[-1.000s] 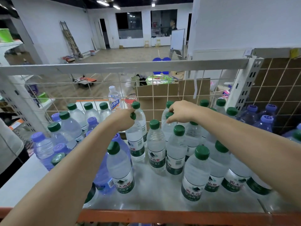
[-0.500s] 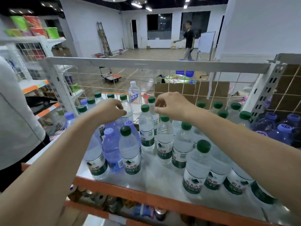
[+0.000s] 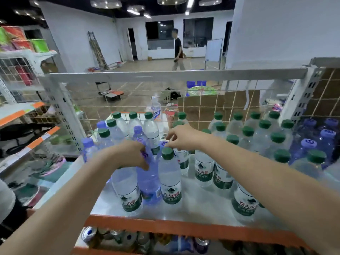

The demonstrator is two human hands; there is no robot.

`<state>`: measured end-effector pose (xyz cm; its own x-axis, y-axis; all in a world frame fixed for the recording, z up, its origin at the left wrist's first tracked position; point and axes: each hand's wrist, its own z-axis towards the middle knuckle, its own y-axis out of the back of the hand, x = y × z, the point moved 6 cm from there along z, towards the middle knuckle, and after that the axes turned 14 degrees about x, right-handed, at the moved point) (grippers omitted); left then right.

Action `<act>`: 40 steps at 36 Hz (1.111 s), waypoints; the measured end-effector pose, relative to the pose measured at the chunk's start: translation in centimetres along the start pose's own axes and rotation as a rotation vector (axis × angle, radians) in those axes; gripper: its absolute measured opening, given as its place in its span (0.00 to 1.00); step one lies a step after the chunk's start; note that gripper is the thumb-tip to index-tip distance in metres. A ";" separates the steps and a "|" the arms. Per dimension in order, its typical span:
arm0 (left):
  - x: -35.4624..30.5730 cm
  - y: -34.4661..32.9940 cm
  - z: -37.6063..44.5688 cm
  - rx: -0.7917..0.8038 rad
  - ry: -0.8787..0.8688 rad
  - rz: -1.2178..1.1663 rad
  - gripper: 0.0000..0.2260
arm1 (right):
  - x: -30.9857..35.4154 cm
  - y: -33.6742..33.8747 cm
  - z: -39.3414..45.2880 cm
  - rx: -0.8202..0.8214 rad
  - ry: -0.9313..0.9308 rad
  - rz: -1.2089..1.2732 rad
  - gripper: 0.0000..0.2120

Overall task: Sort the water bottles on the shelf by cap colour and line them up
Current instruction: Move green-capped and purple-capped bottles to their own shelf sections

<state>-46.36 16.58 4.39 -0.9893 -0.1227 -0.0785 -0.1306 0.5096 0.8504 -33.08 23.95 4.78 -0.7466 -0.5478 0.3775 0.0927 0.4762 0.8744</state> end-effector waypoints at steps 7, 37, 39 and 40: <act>0.1 -0.6 1.7 0.018 -0.173 0.112 0.17 | -0.4 -1.5 2.5 0.009 -0.093 0.078 0.17; 0.3 8.9 -1.0 -0.308 -0.381 -0.175 0.08 | -0.1 5.4 -0.9 -0.315 0.035 0.404 0.15; 0.4 10.6 -2.1 -0.351 -0.398 -0.241 0.08 | 0.3 6.5 -1.3 -0.356 0.069 0.425 0.14; 0.4 11.5 -2.8 -0.380 -0.416 -0.263 0.09 | 0.4 7.0 -1.6 -0.371 0.087 0.434 0.12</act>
<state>-48.11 19.99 15.57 -0.8792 0.1784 -0.4418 -0.4173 0.1591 0.8947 -31.71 25.97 11.52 -0.5327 -0.4181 0.7358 0.6153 0.4056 0.6759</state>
